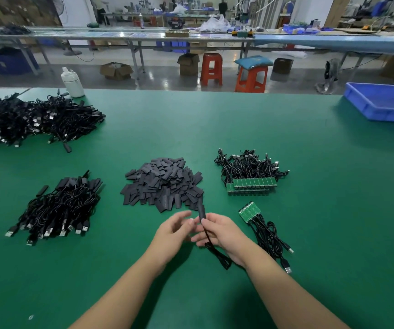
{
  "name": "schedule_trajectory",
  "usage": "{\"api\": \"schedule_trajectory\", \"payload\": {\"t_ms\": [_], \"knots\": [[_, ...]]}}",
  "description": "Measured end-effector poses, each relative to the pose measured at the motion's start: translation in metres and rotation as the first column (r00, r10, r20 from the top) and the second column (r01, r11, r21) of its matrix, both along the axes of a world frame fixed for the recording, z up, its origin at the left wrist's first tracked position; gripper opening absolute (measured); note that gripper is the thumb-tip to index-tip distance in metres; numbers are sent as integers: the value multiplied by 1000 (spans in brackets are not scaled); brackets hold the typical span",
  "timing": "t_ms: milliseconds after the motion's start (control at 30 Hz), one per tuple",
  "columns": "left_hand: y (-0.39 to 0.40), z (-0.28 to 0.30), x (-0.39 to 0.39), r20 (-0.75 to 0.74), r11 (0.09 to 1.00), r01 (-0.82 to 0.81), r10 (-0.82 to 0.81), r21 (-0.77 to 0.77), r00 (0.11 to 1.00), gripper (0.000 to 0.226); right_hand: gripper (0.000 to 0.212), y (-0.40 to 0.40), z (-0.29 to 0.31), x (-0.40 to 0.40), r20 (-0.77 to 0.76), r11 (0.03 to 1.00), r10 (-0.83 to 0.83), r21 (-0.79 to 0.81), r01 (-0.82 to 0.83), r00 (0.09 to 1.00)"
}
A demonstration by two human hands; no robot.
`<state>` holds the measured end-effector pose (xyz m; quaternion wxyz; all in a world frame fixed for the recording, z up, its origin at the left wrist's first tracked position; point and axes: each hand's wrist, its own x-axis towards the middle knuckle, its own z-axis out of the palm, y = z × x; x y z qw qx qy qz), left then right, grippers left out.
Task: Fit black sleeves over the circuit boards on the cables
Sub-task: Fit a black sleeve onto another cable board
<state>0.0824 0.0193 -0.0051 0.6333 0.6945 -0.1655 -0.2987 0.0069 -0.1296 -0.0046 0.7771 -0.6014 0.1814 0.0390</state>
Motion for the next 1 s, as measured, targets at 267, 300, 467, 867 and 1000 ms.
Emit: {"api": "schedule_trajectory", "payload": {"t_ms": [267,300,467,867,1000], "knots": [[0,-14,-18,-190,984,138,-157,-108,969,24,18,3,17,7,111,976,-161,167,142,981],[0,-15,-17,-192,986,120,-140,-112,971,27,19,3,17,8,121,973,-169,177,147,978],[-1,-14,-16,-323,969,70,-147,-239,935,45,17,8,19,11,157,971,-190,172,163,969],[27,10,13,-44,992,93,-90,83,995,9,32,-23,20,12,-78,537,-113,-843,-5,991],[60,30,66,347,931,-145,21,336,938,12,39,-58,12,-5,-46,5,-301,-999,-46,953]]}}
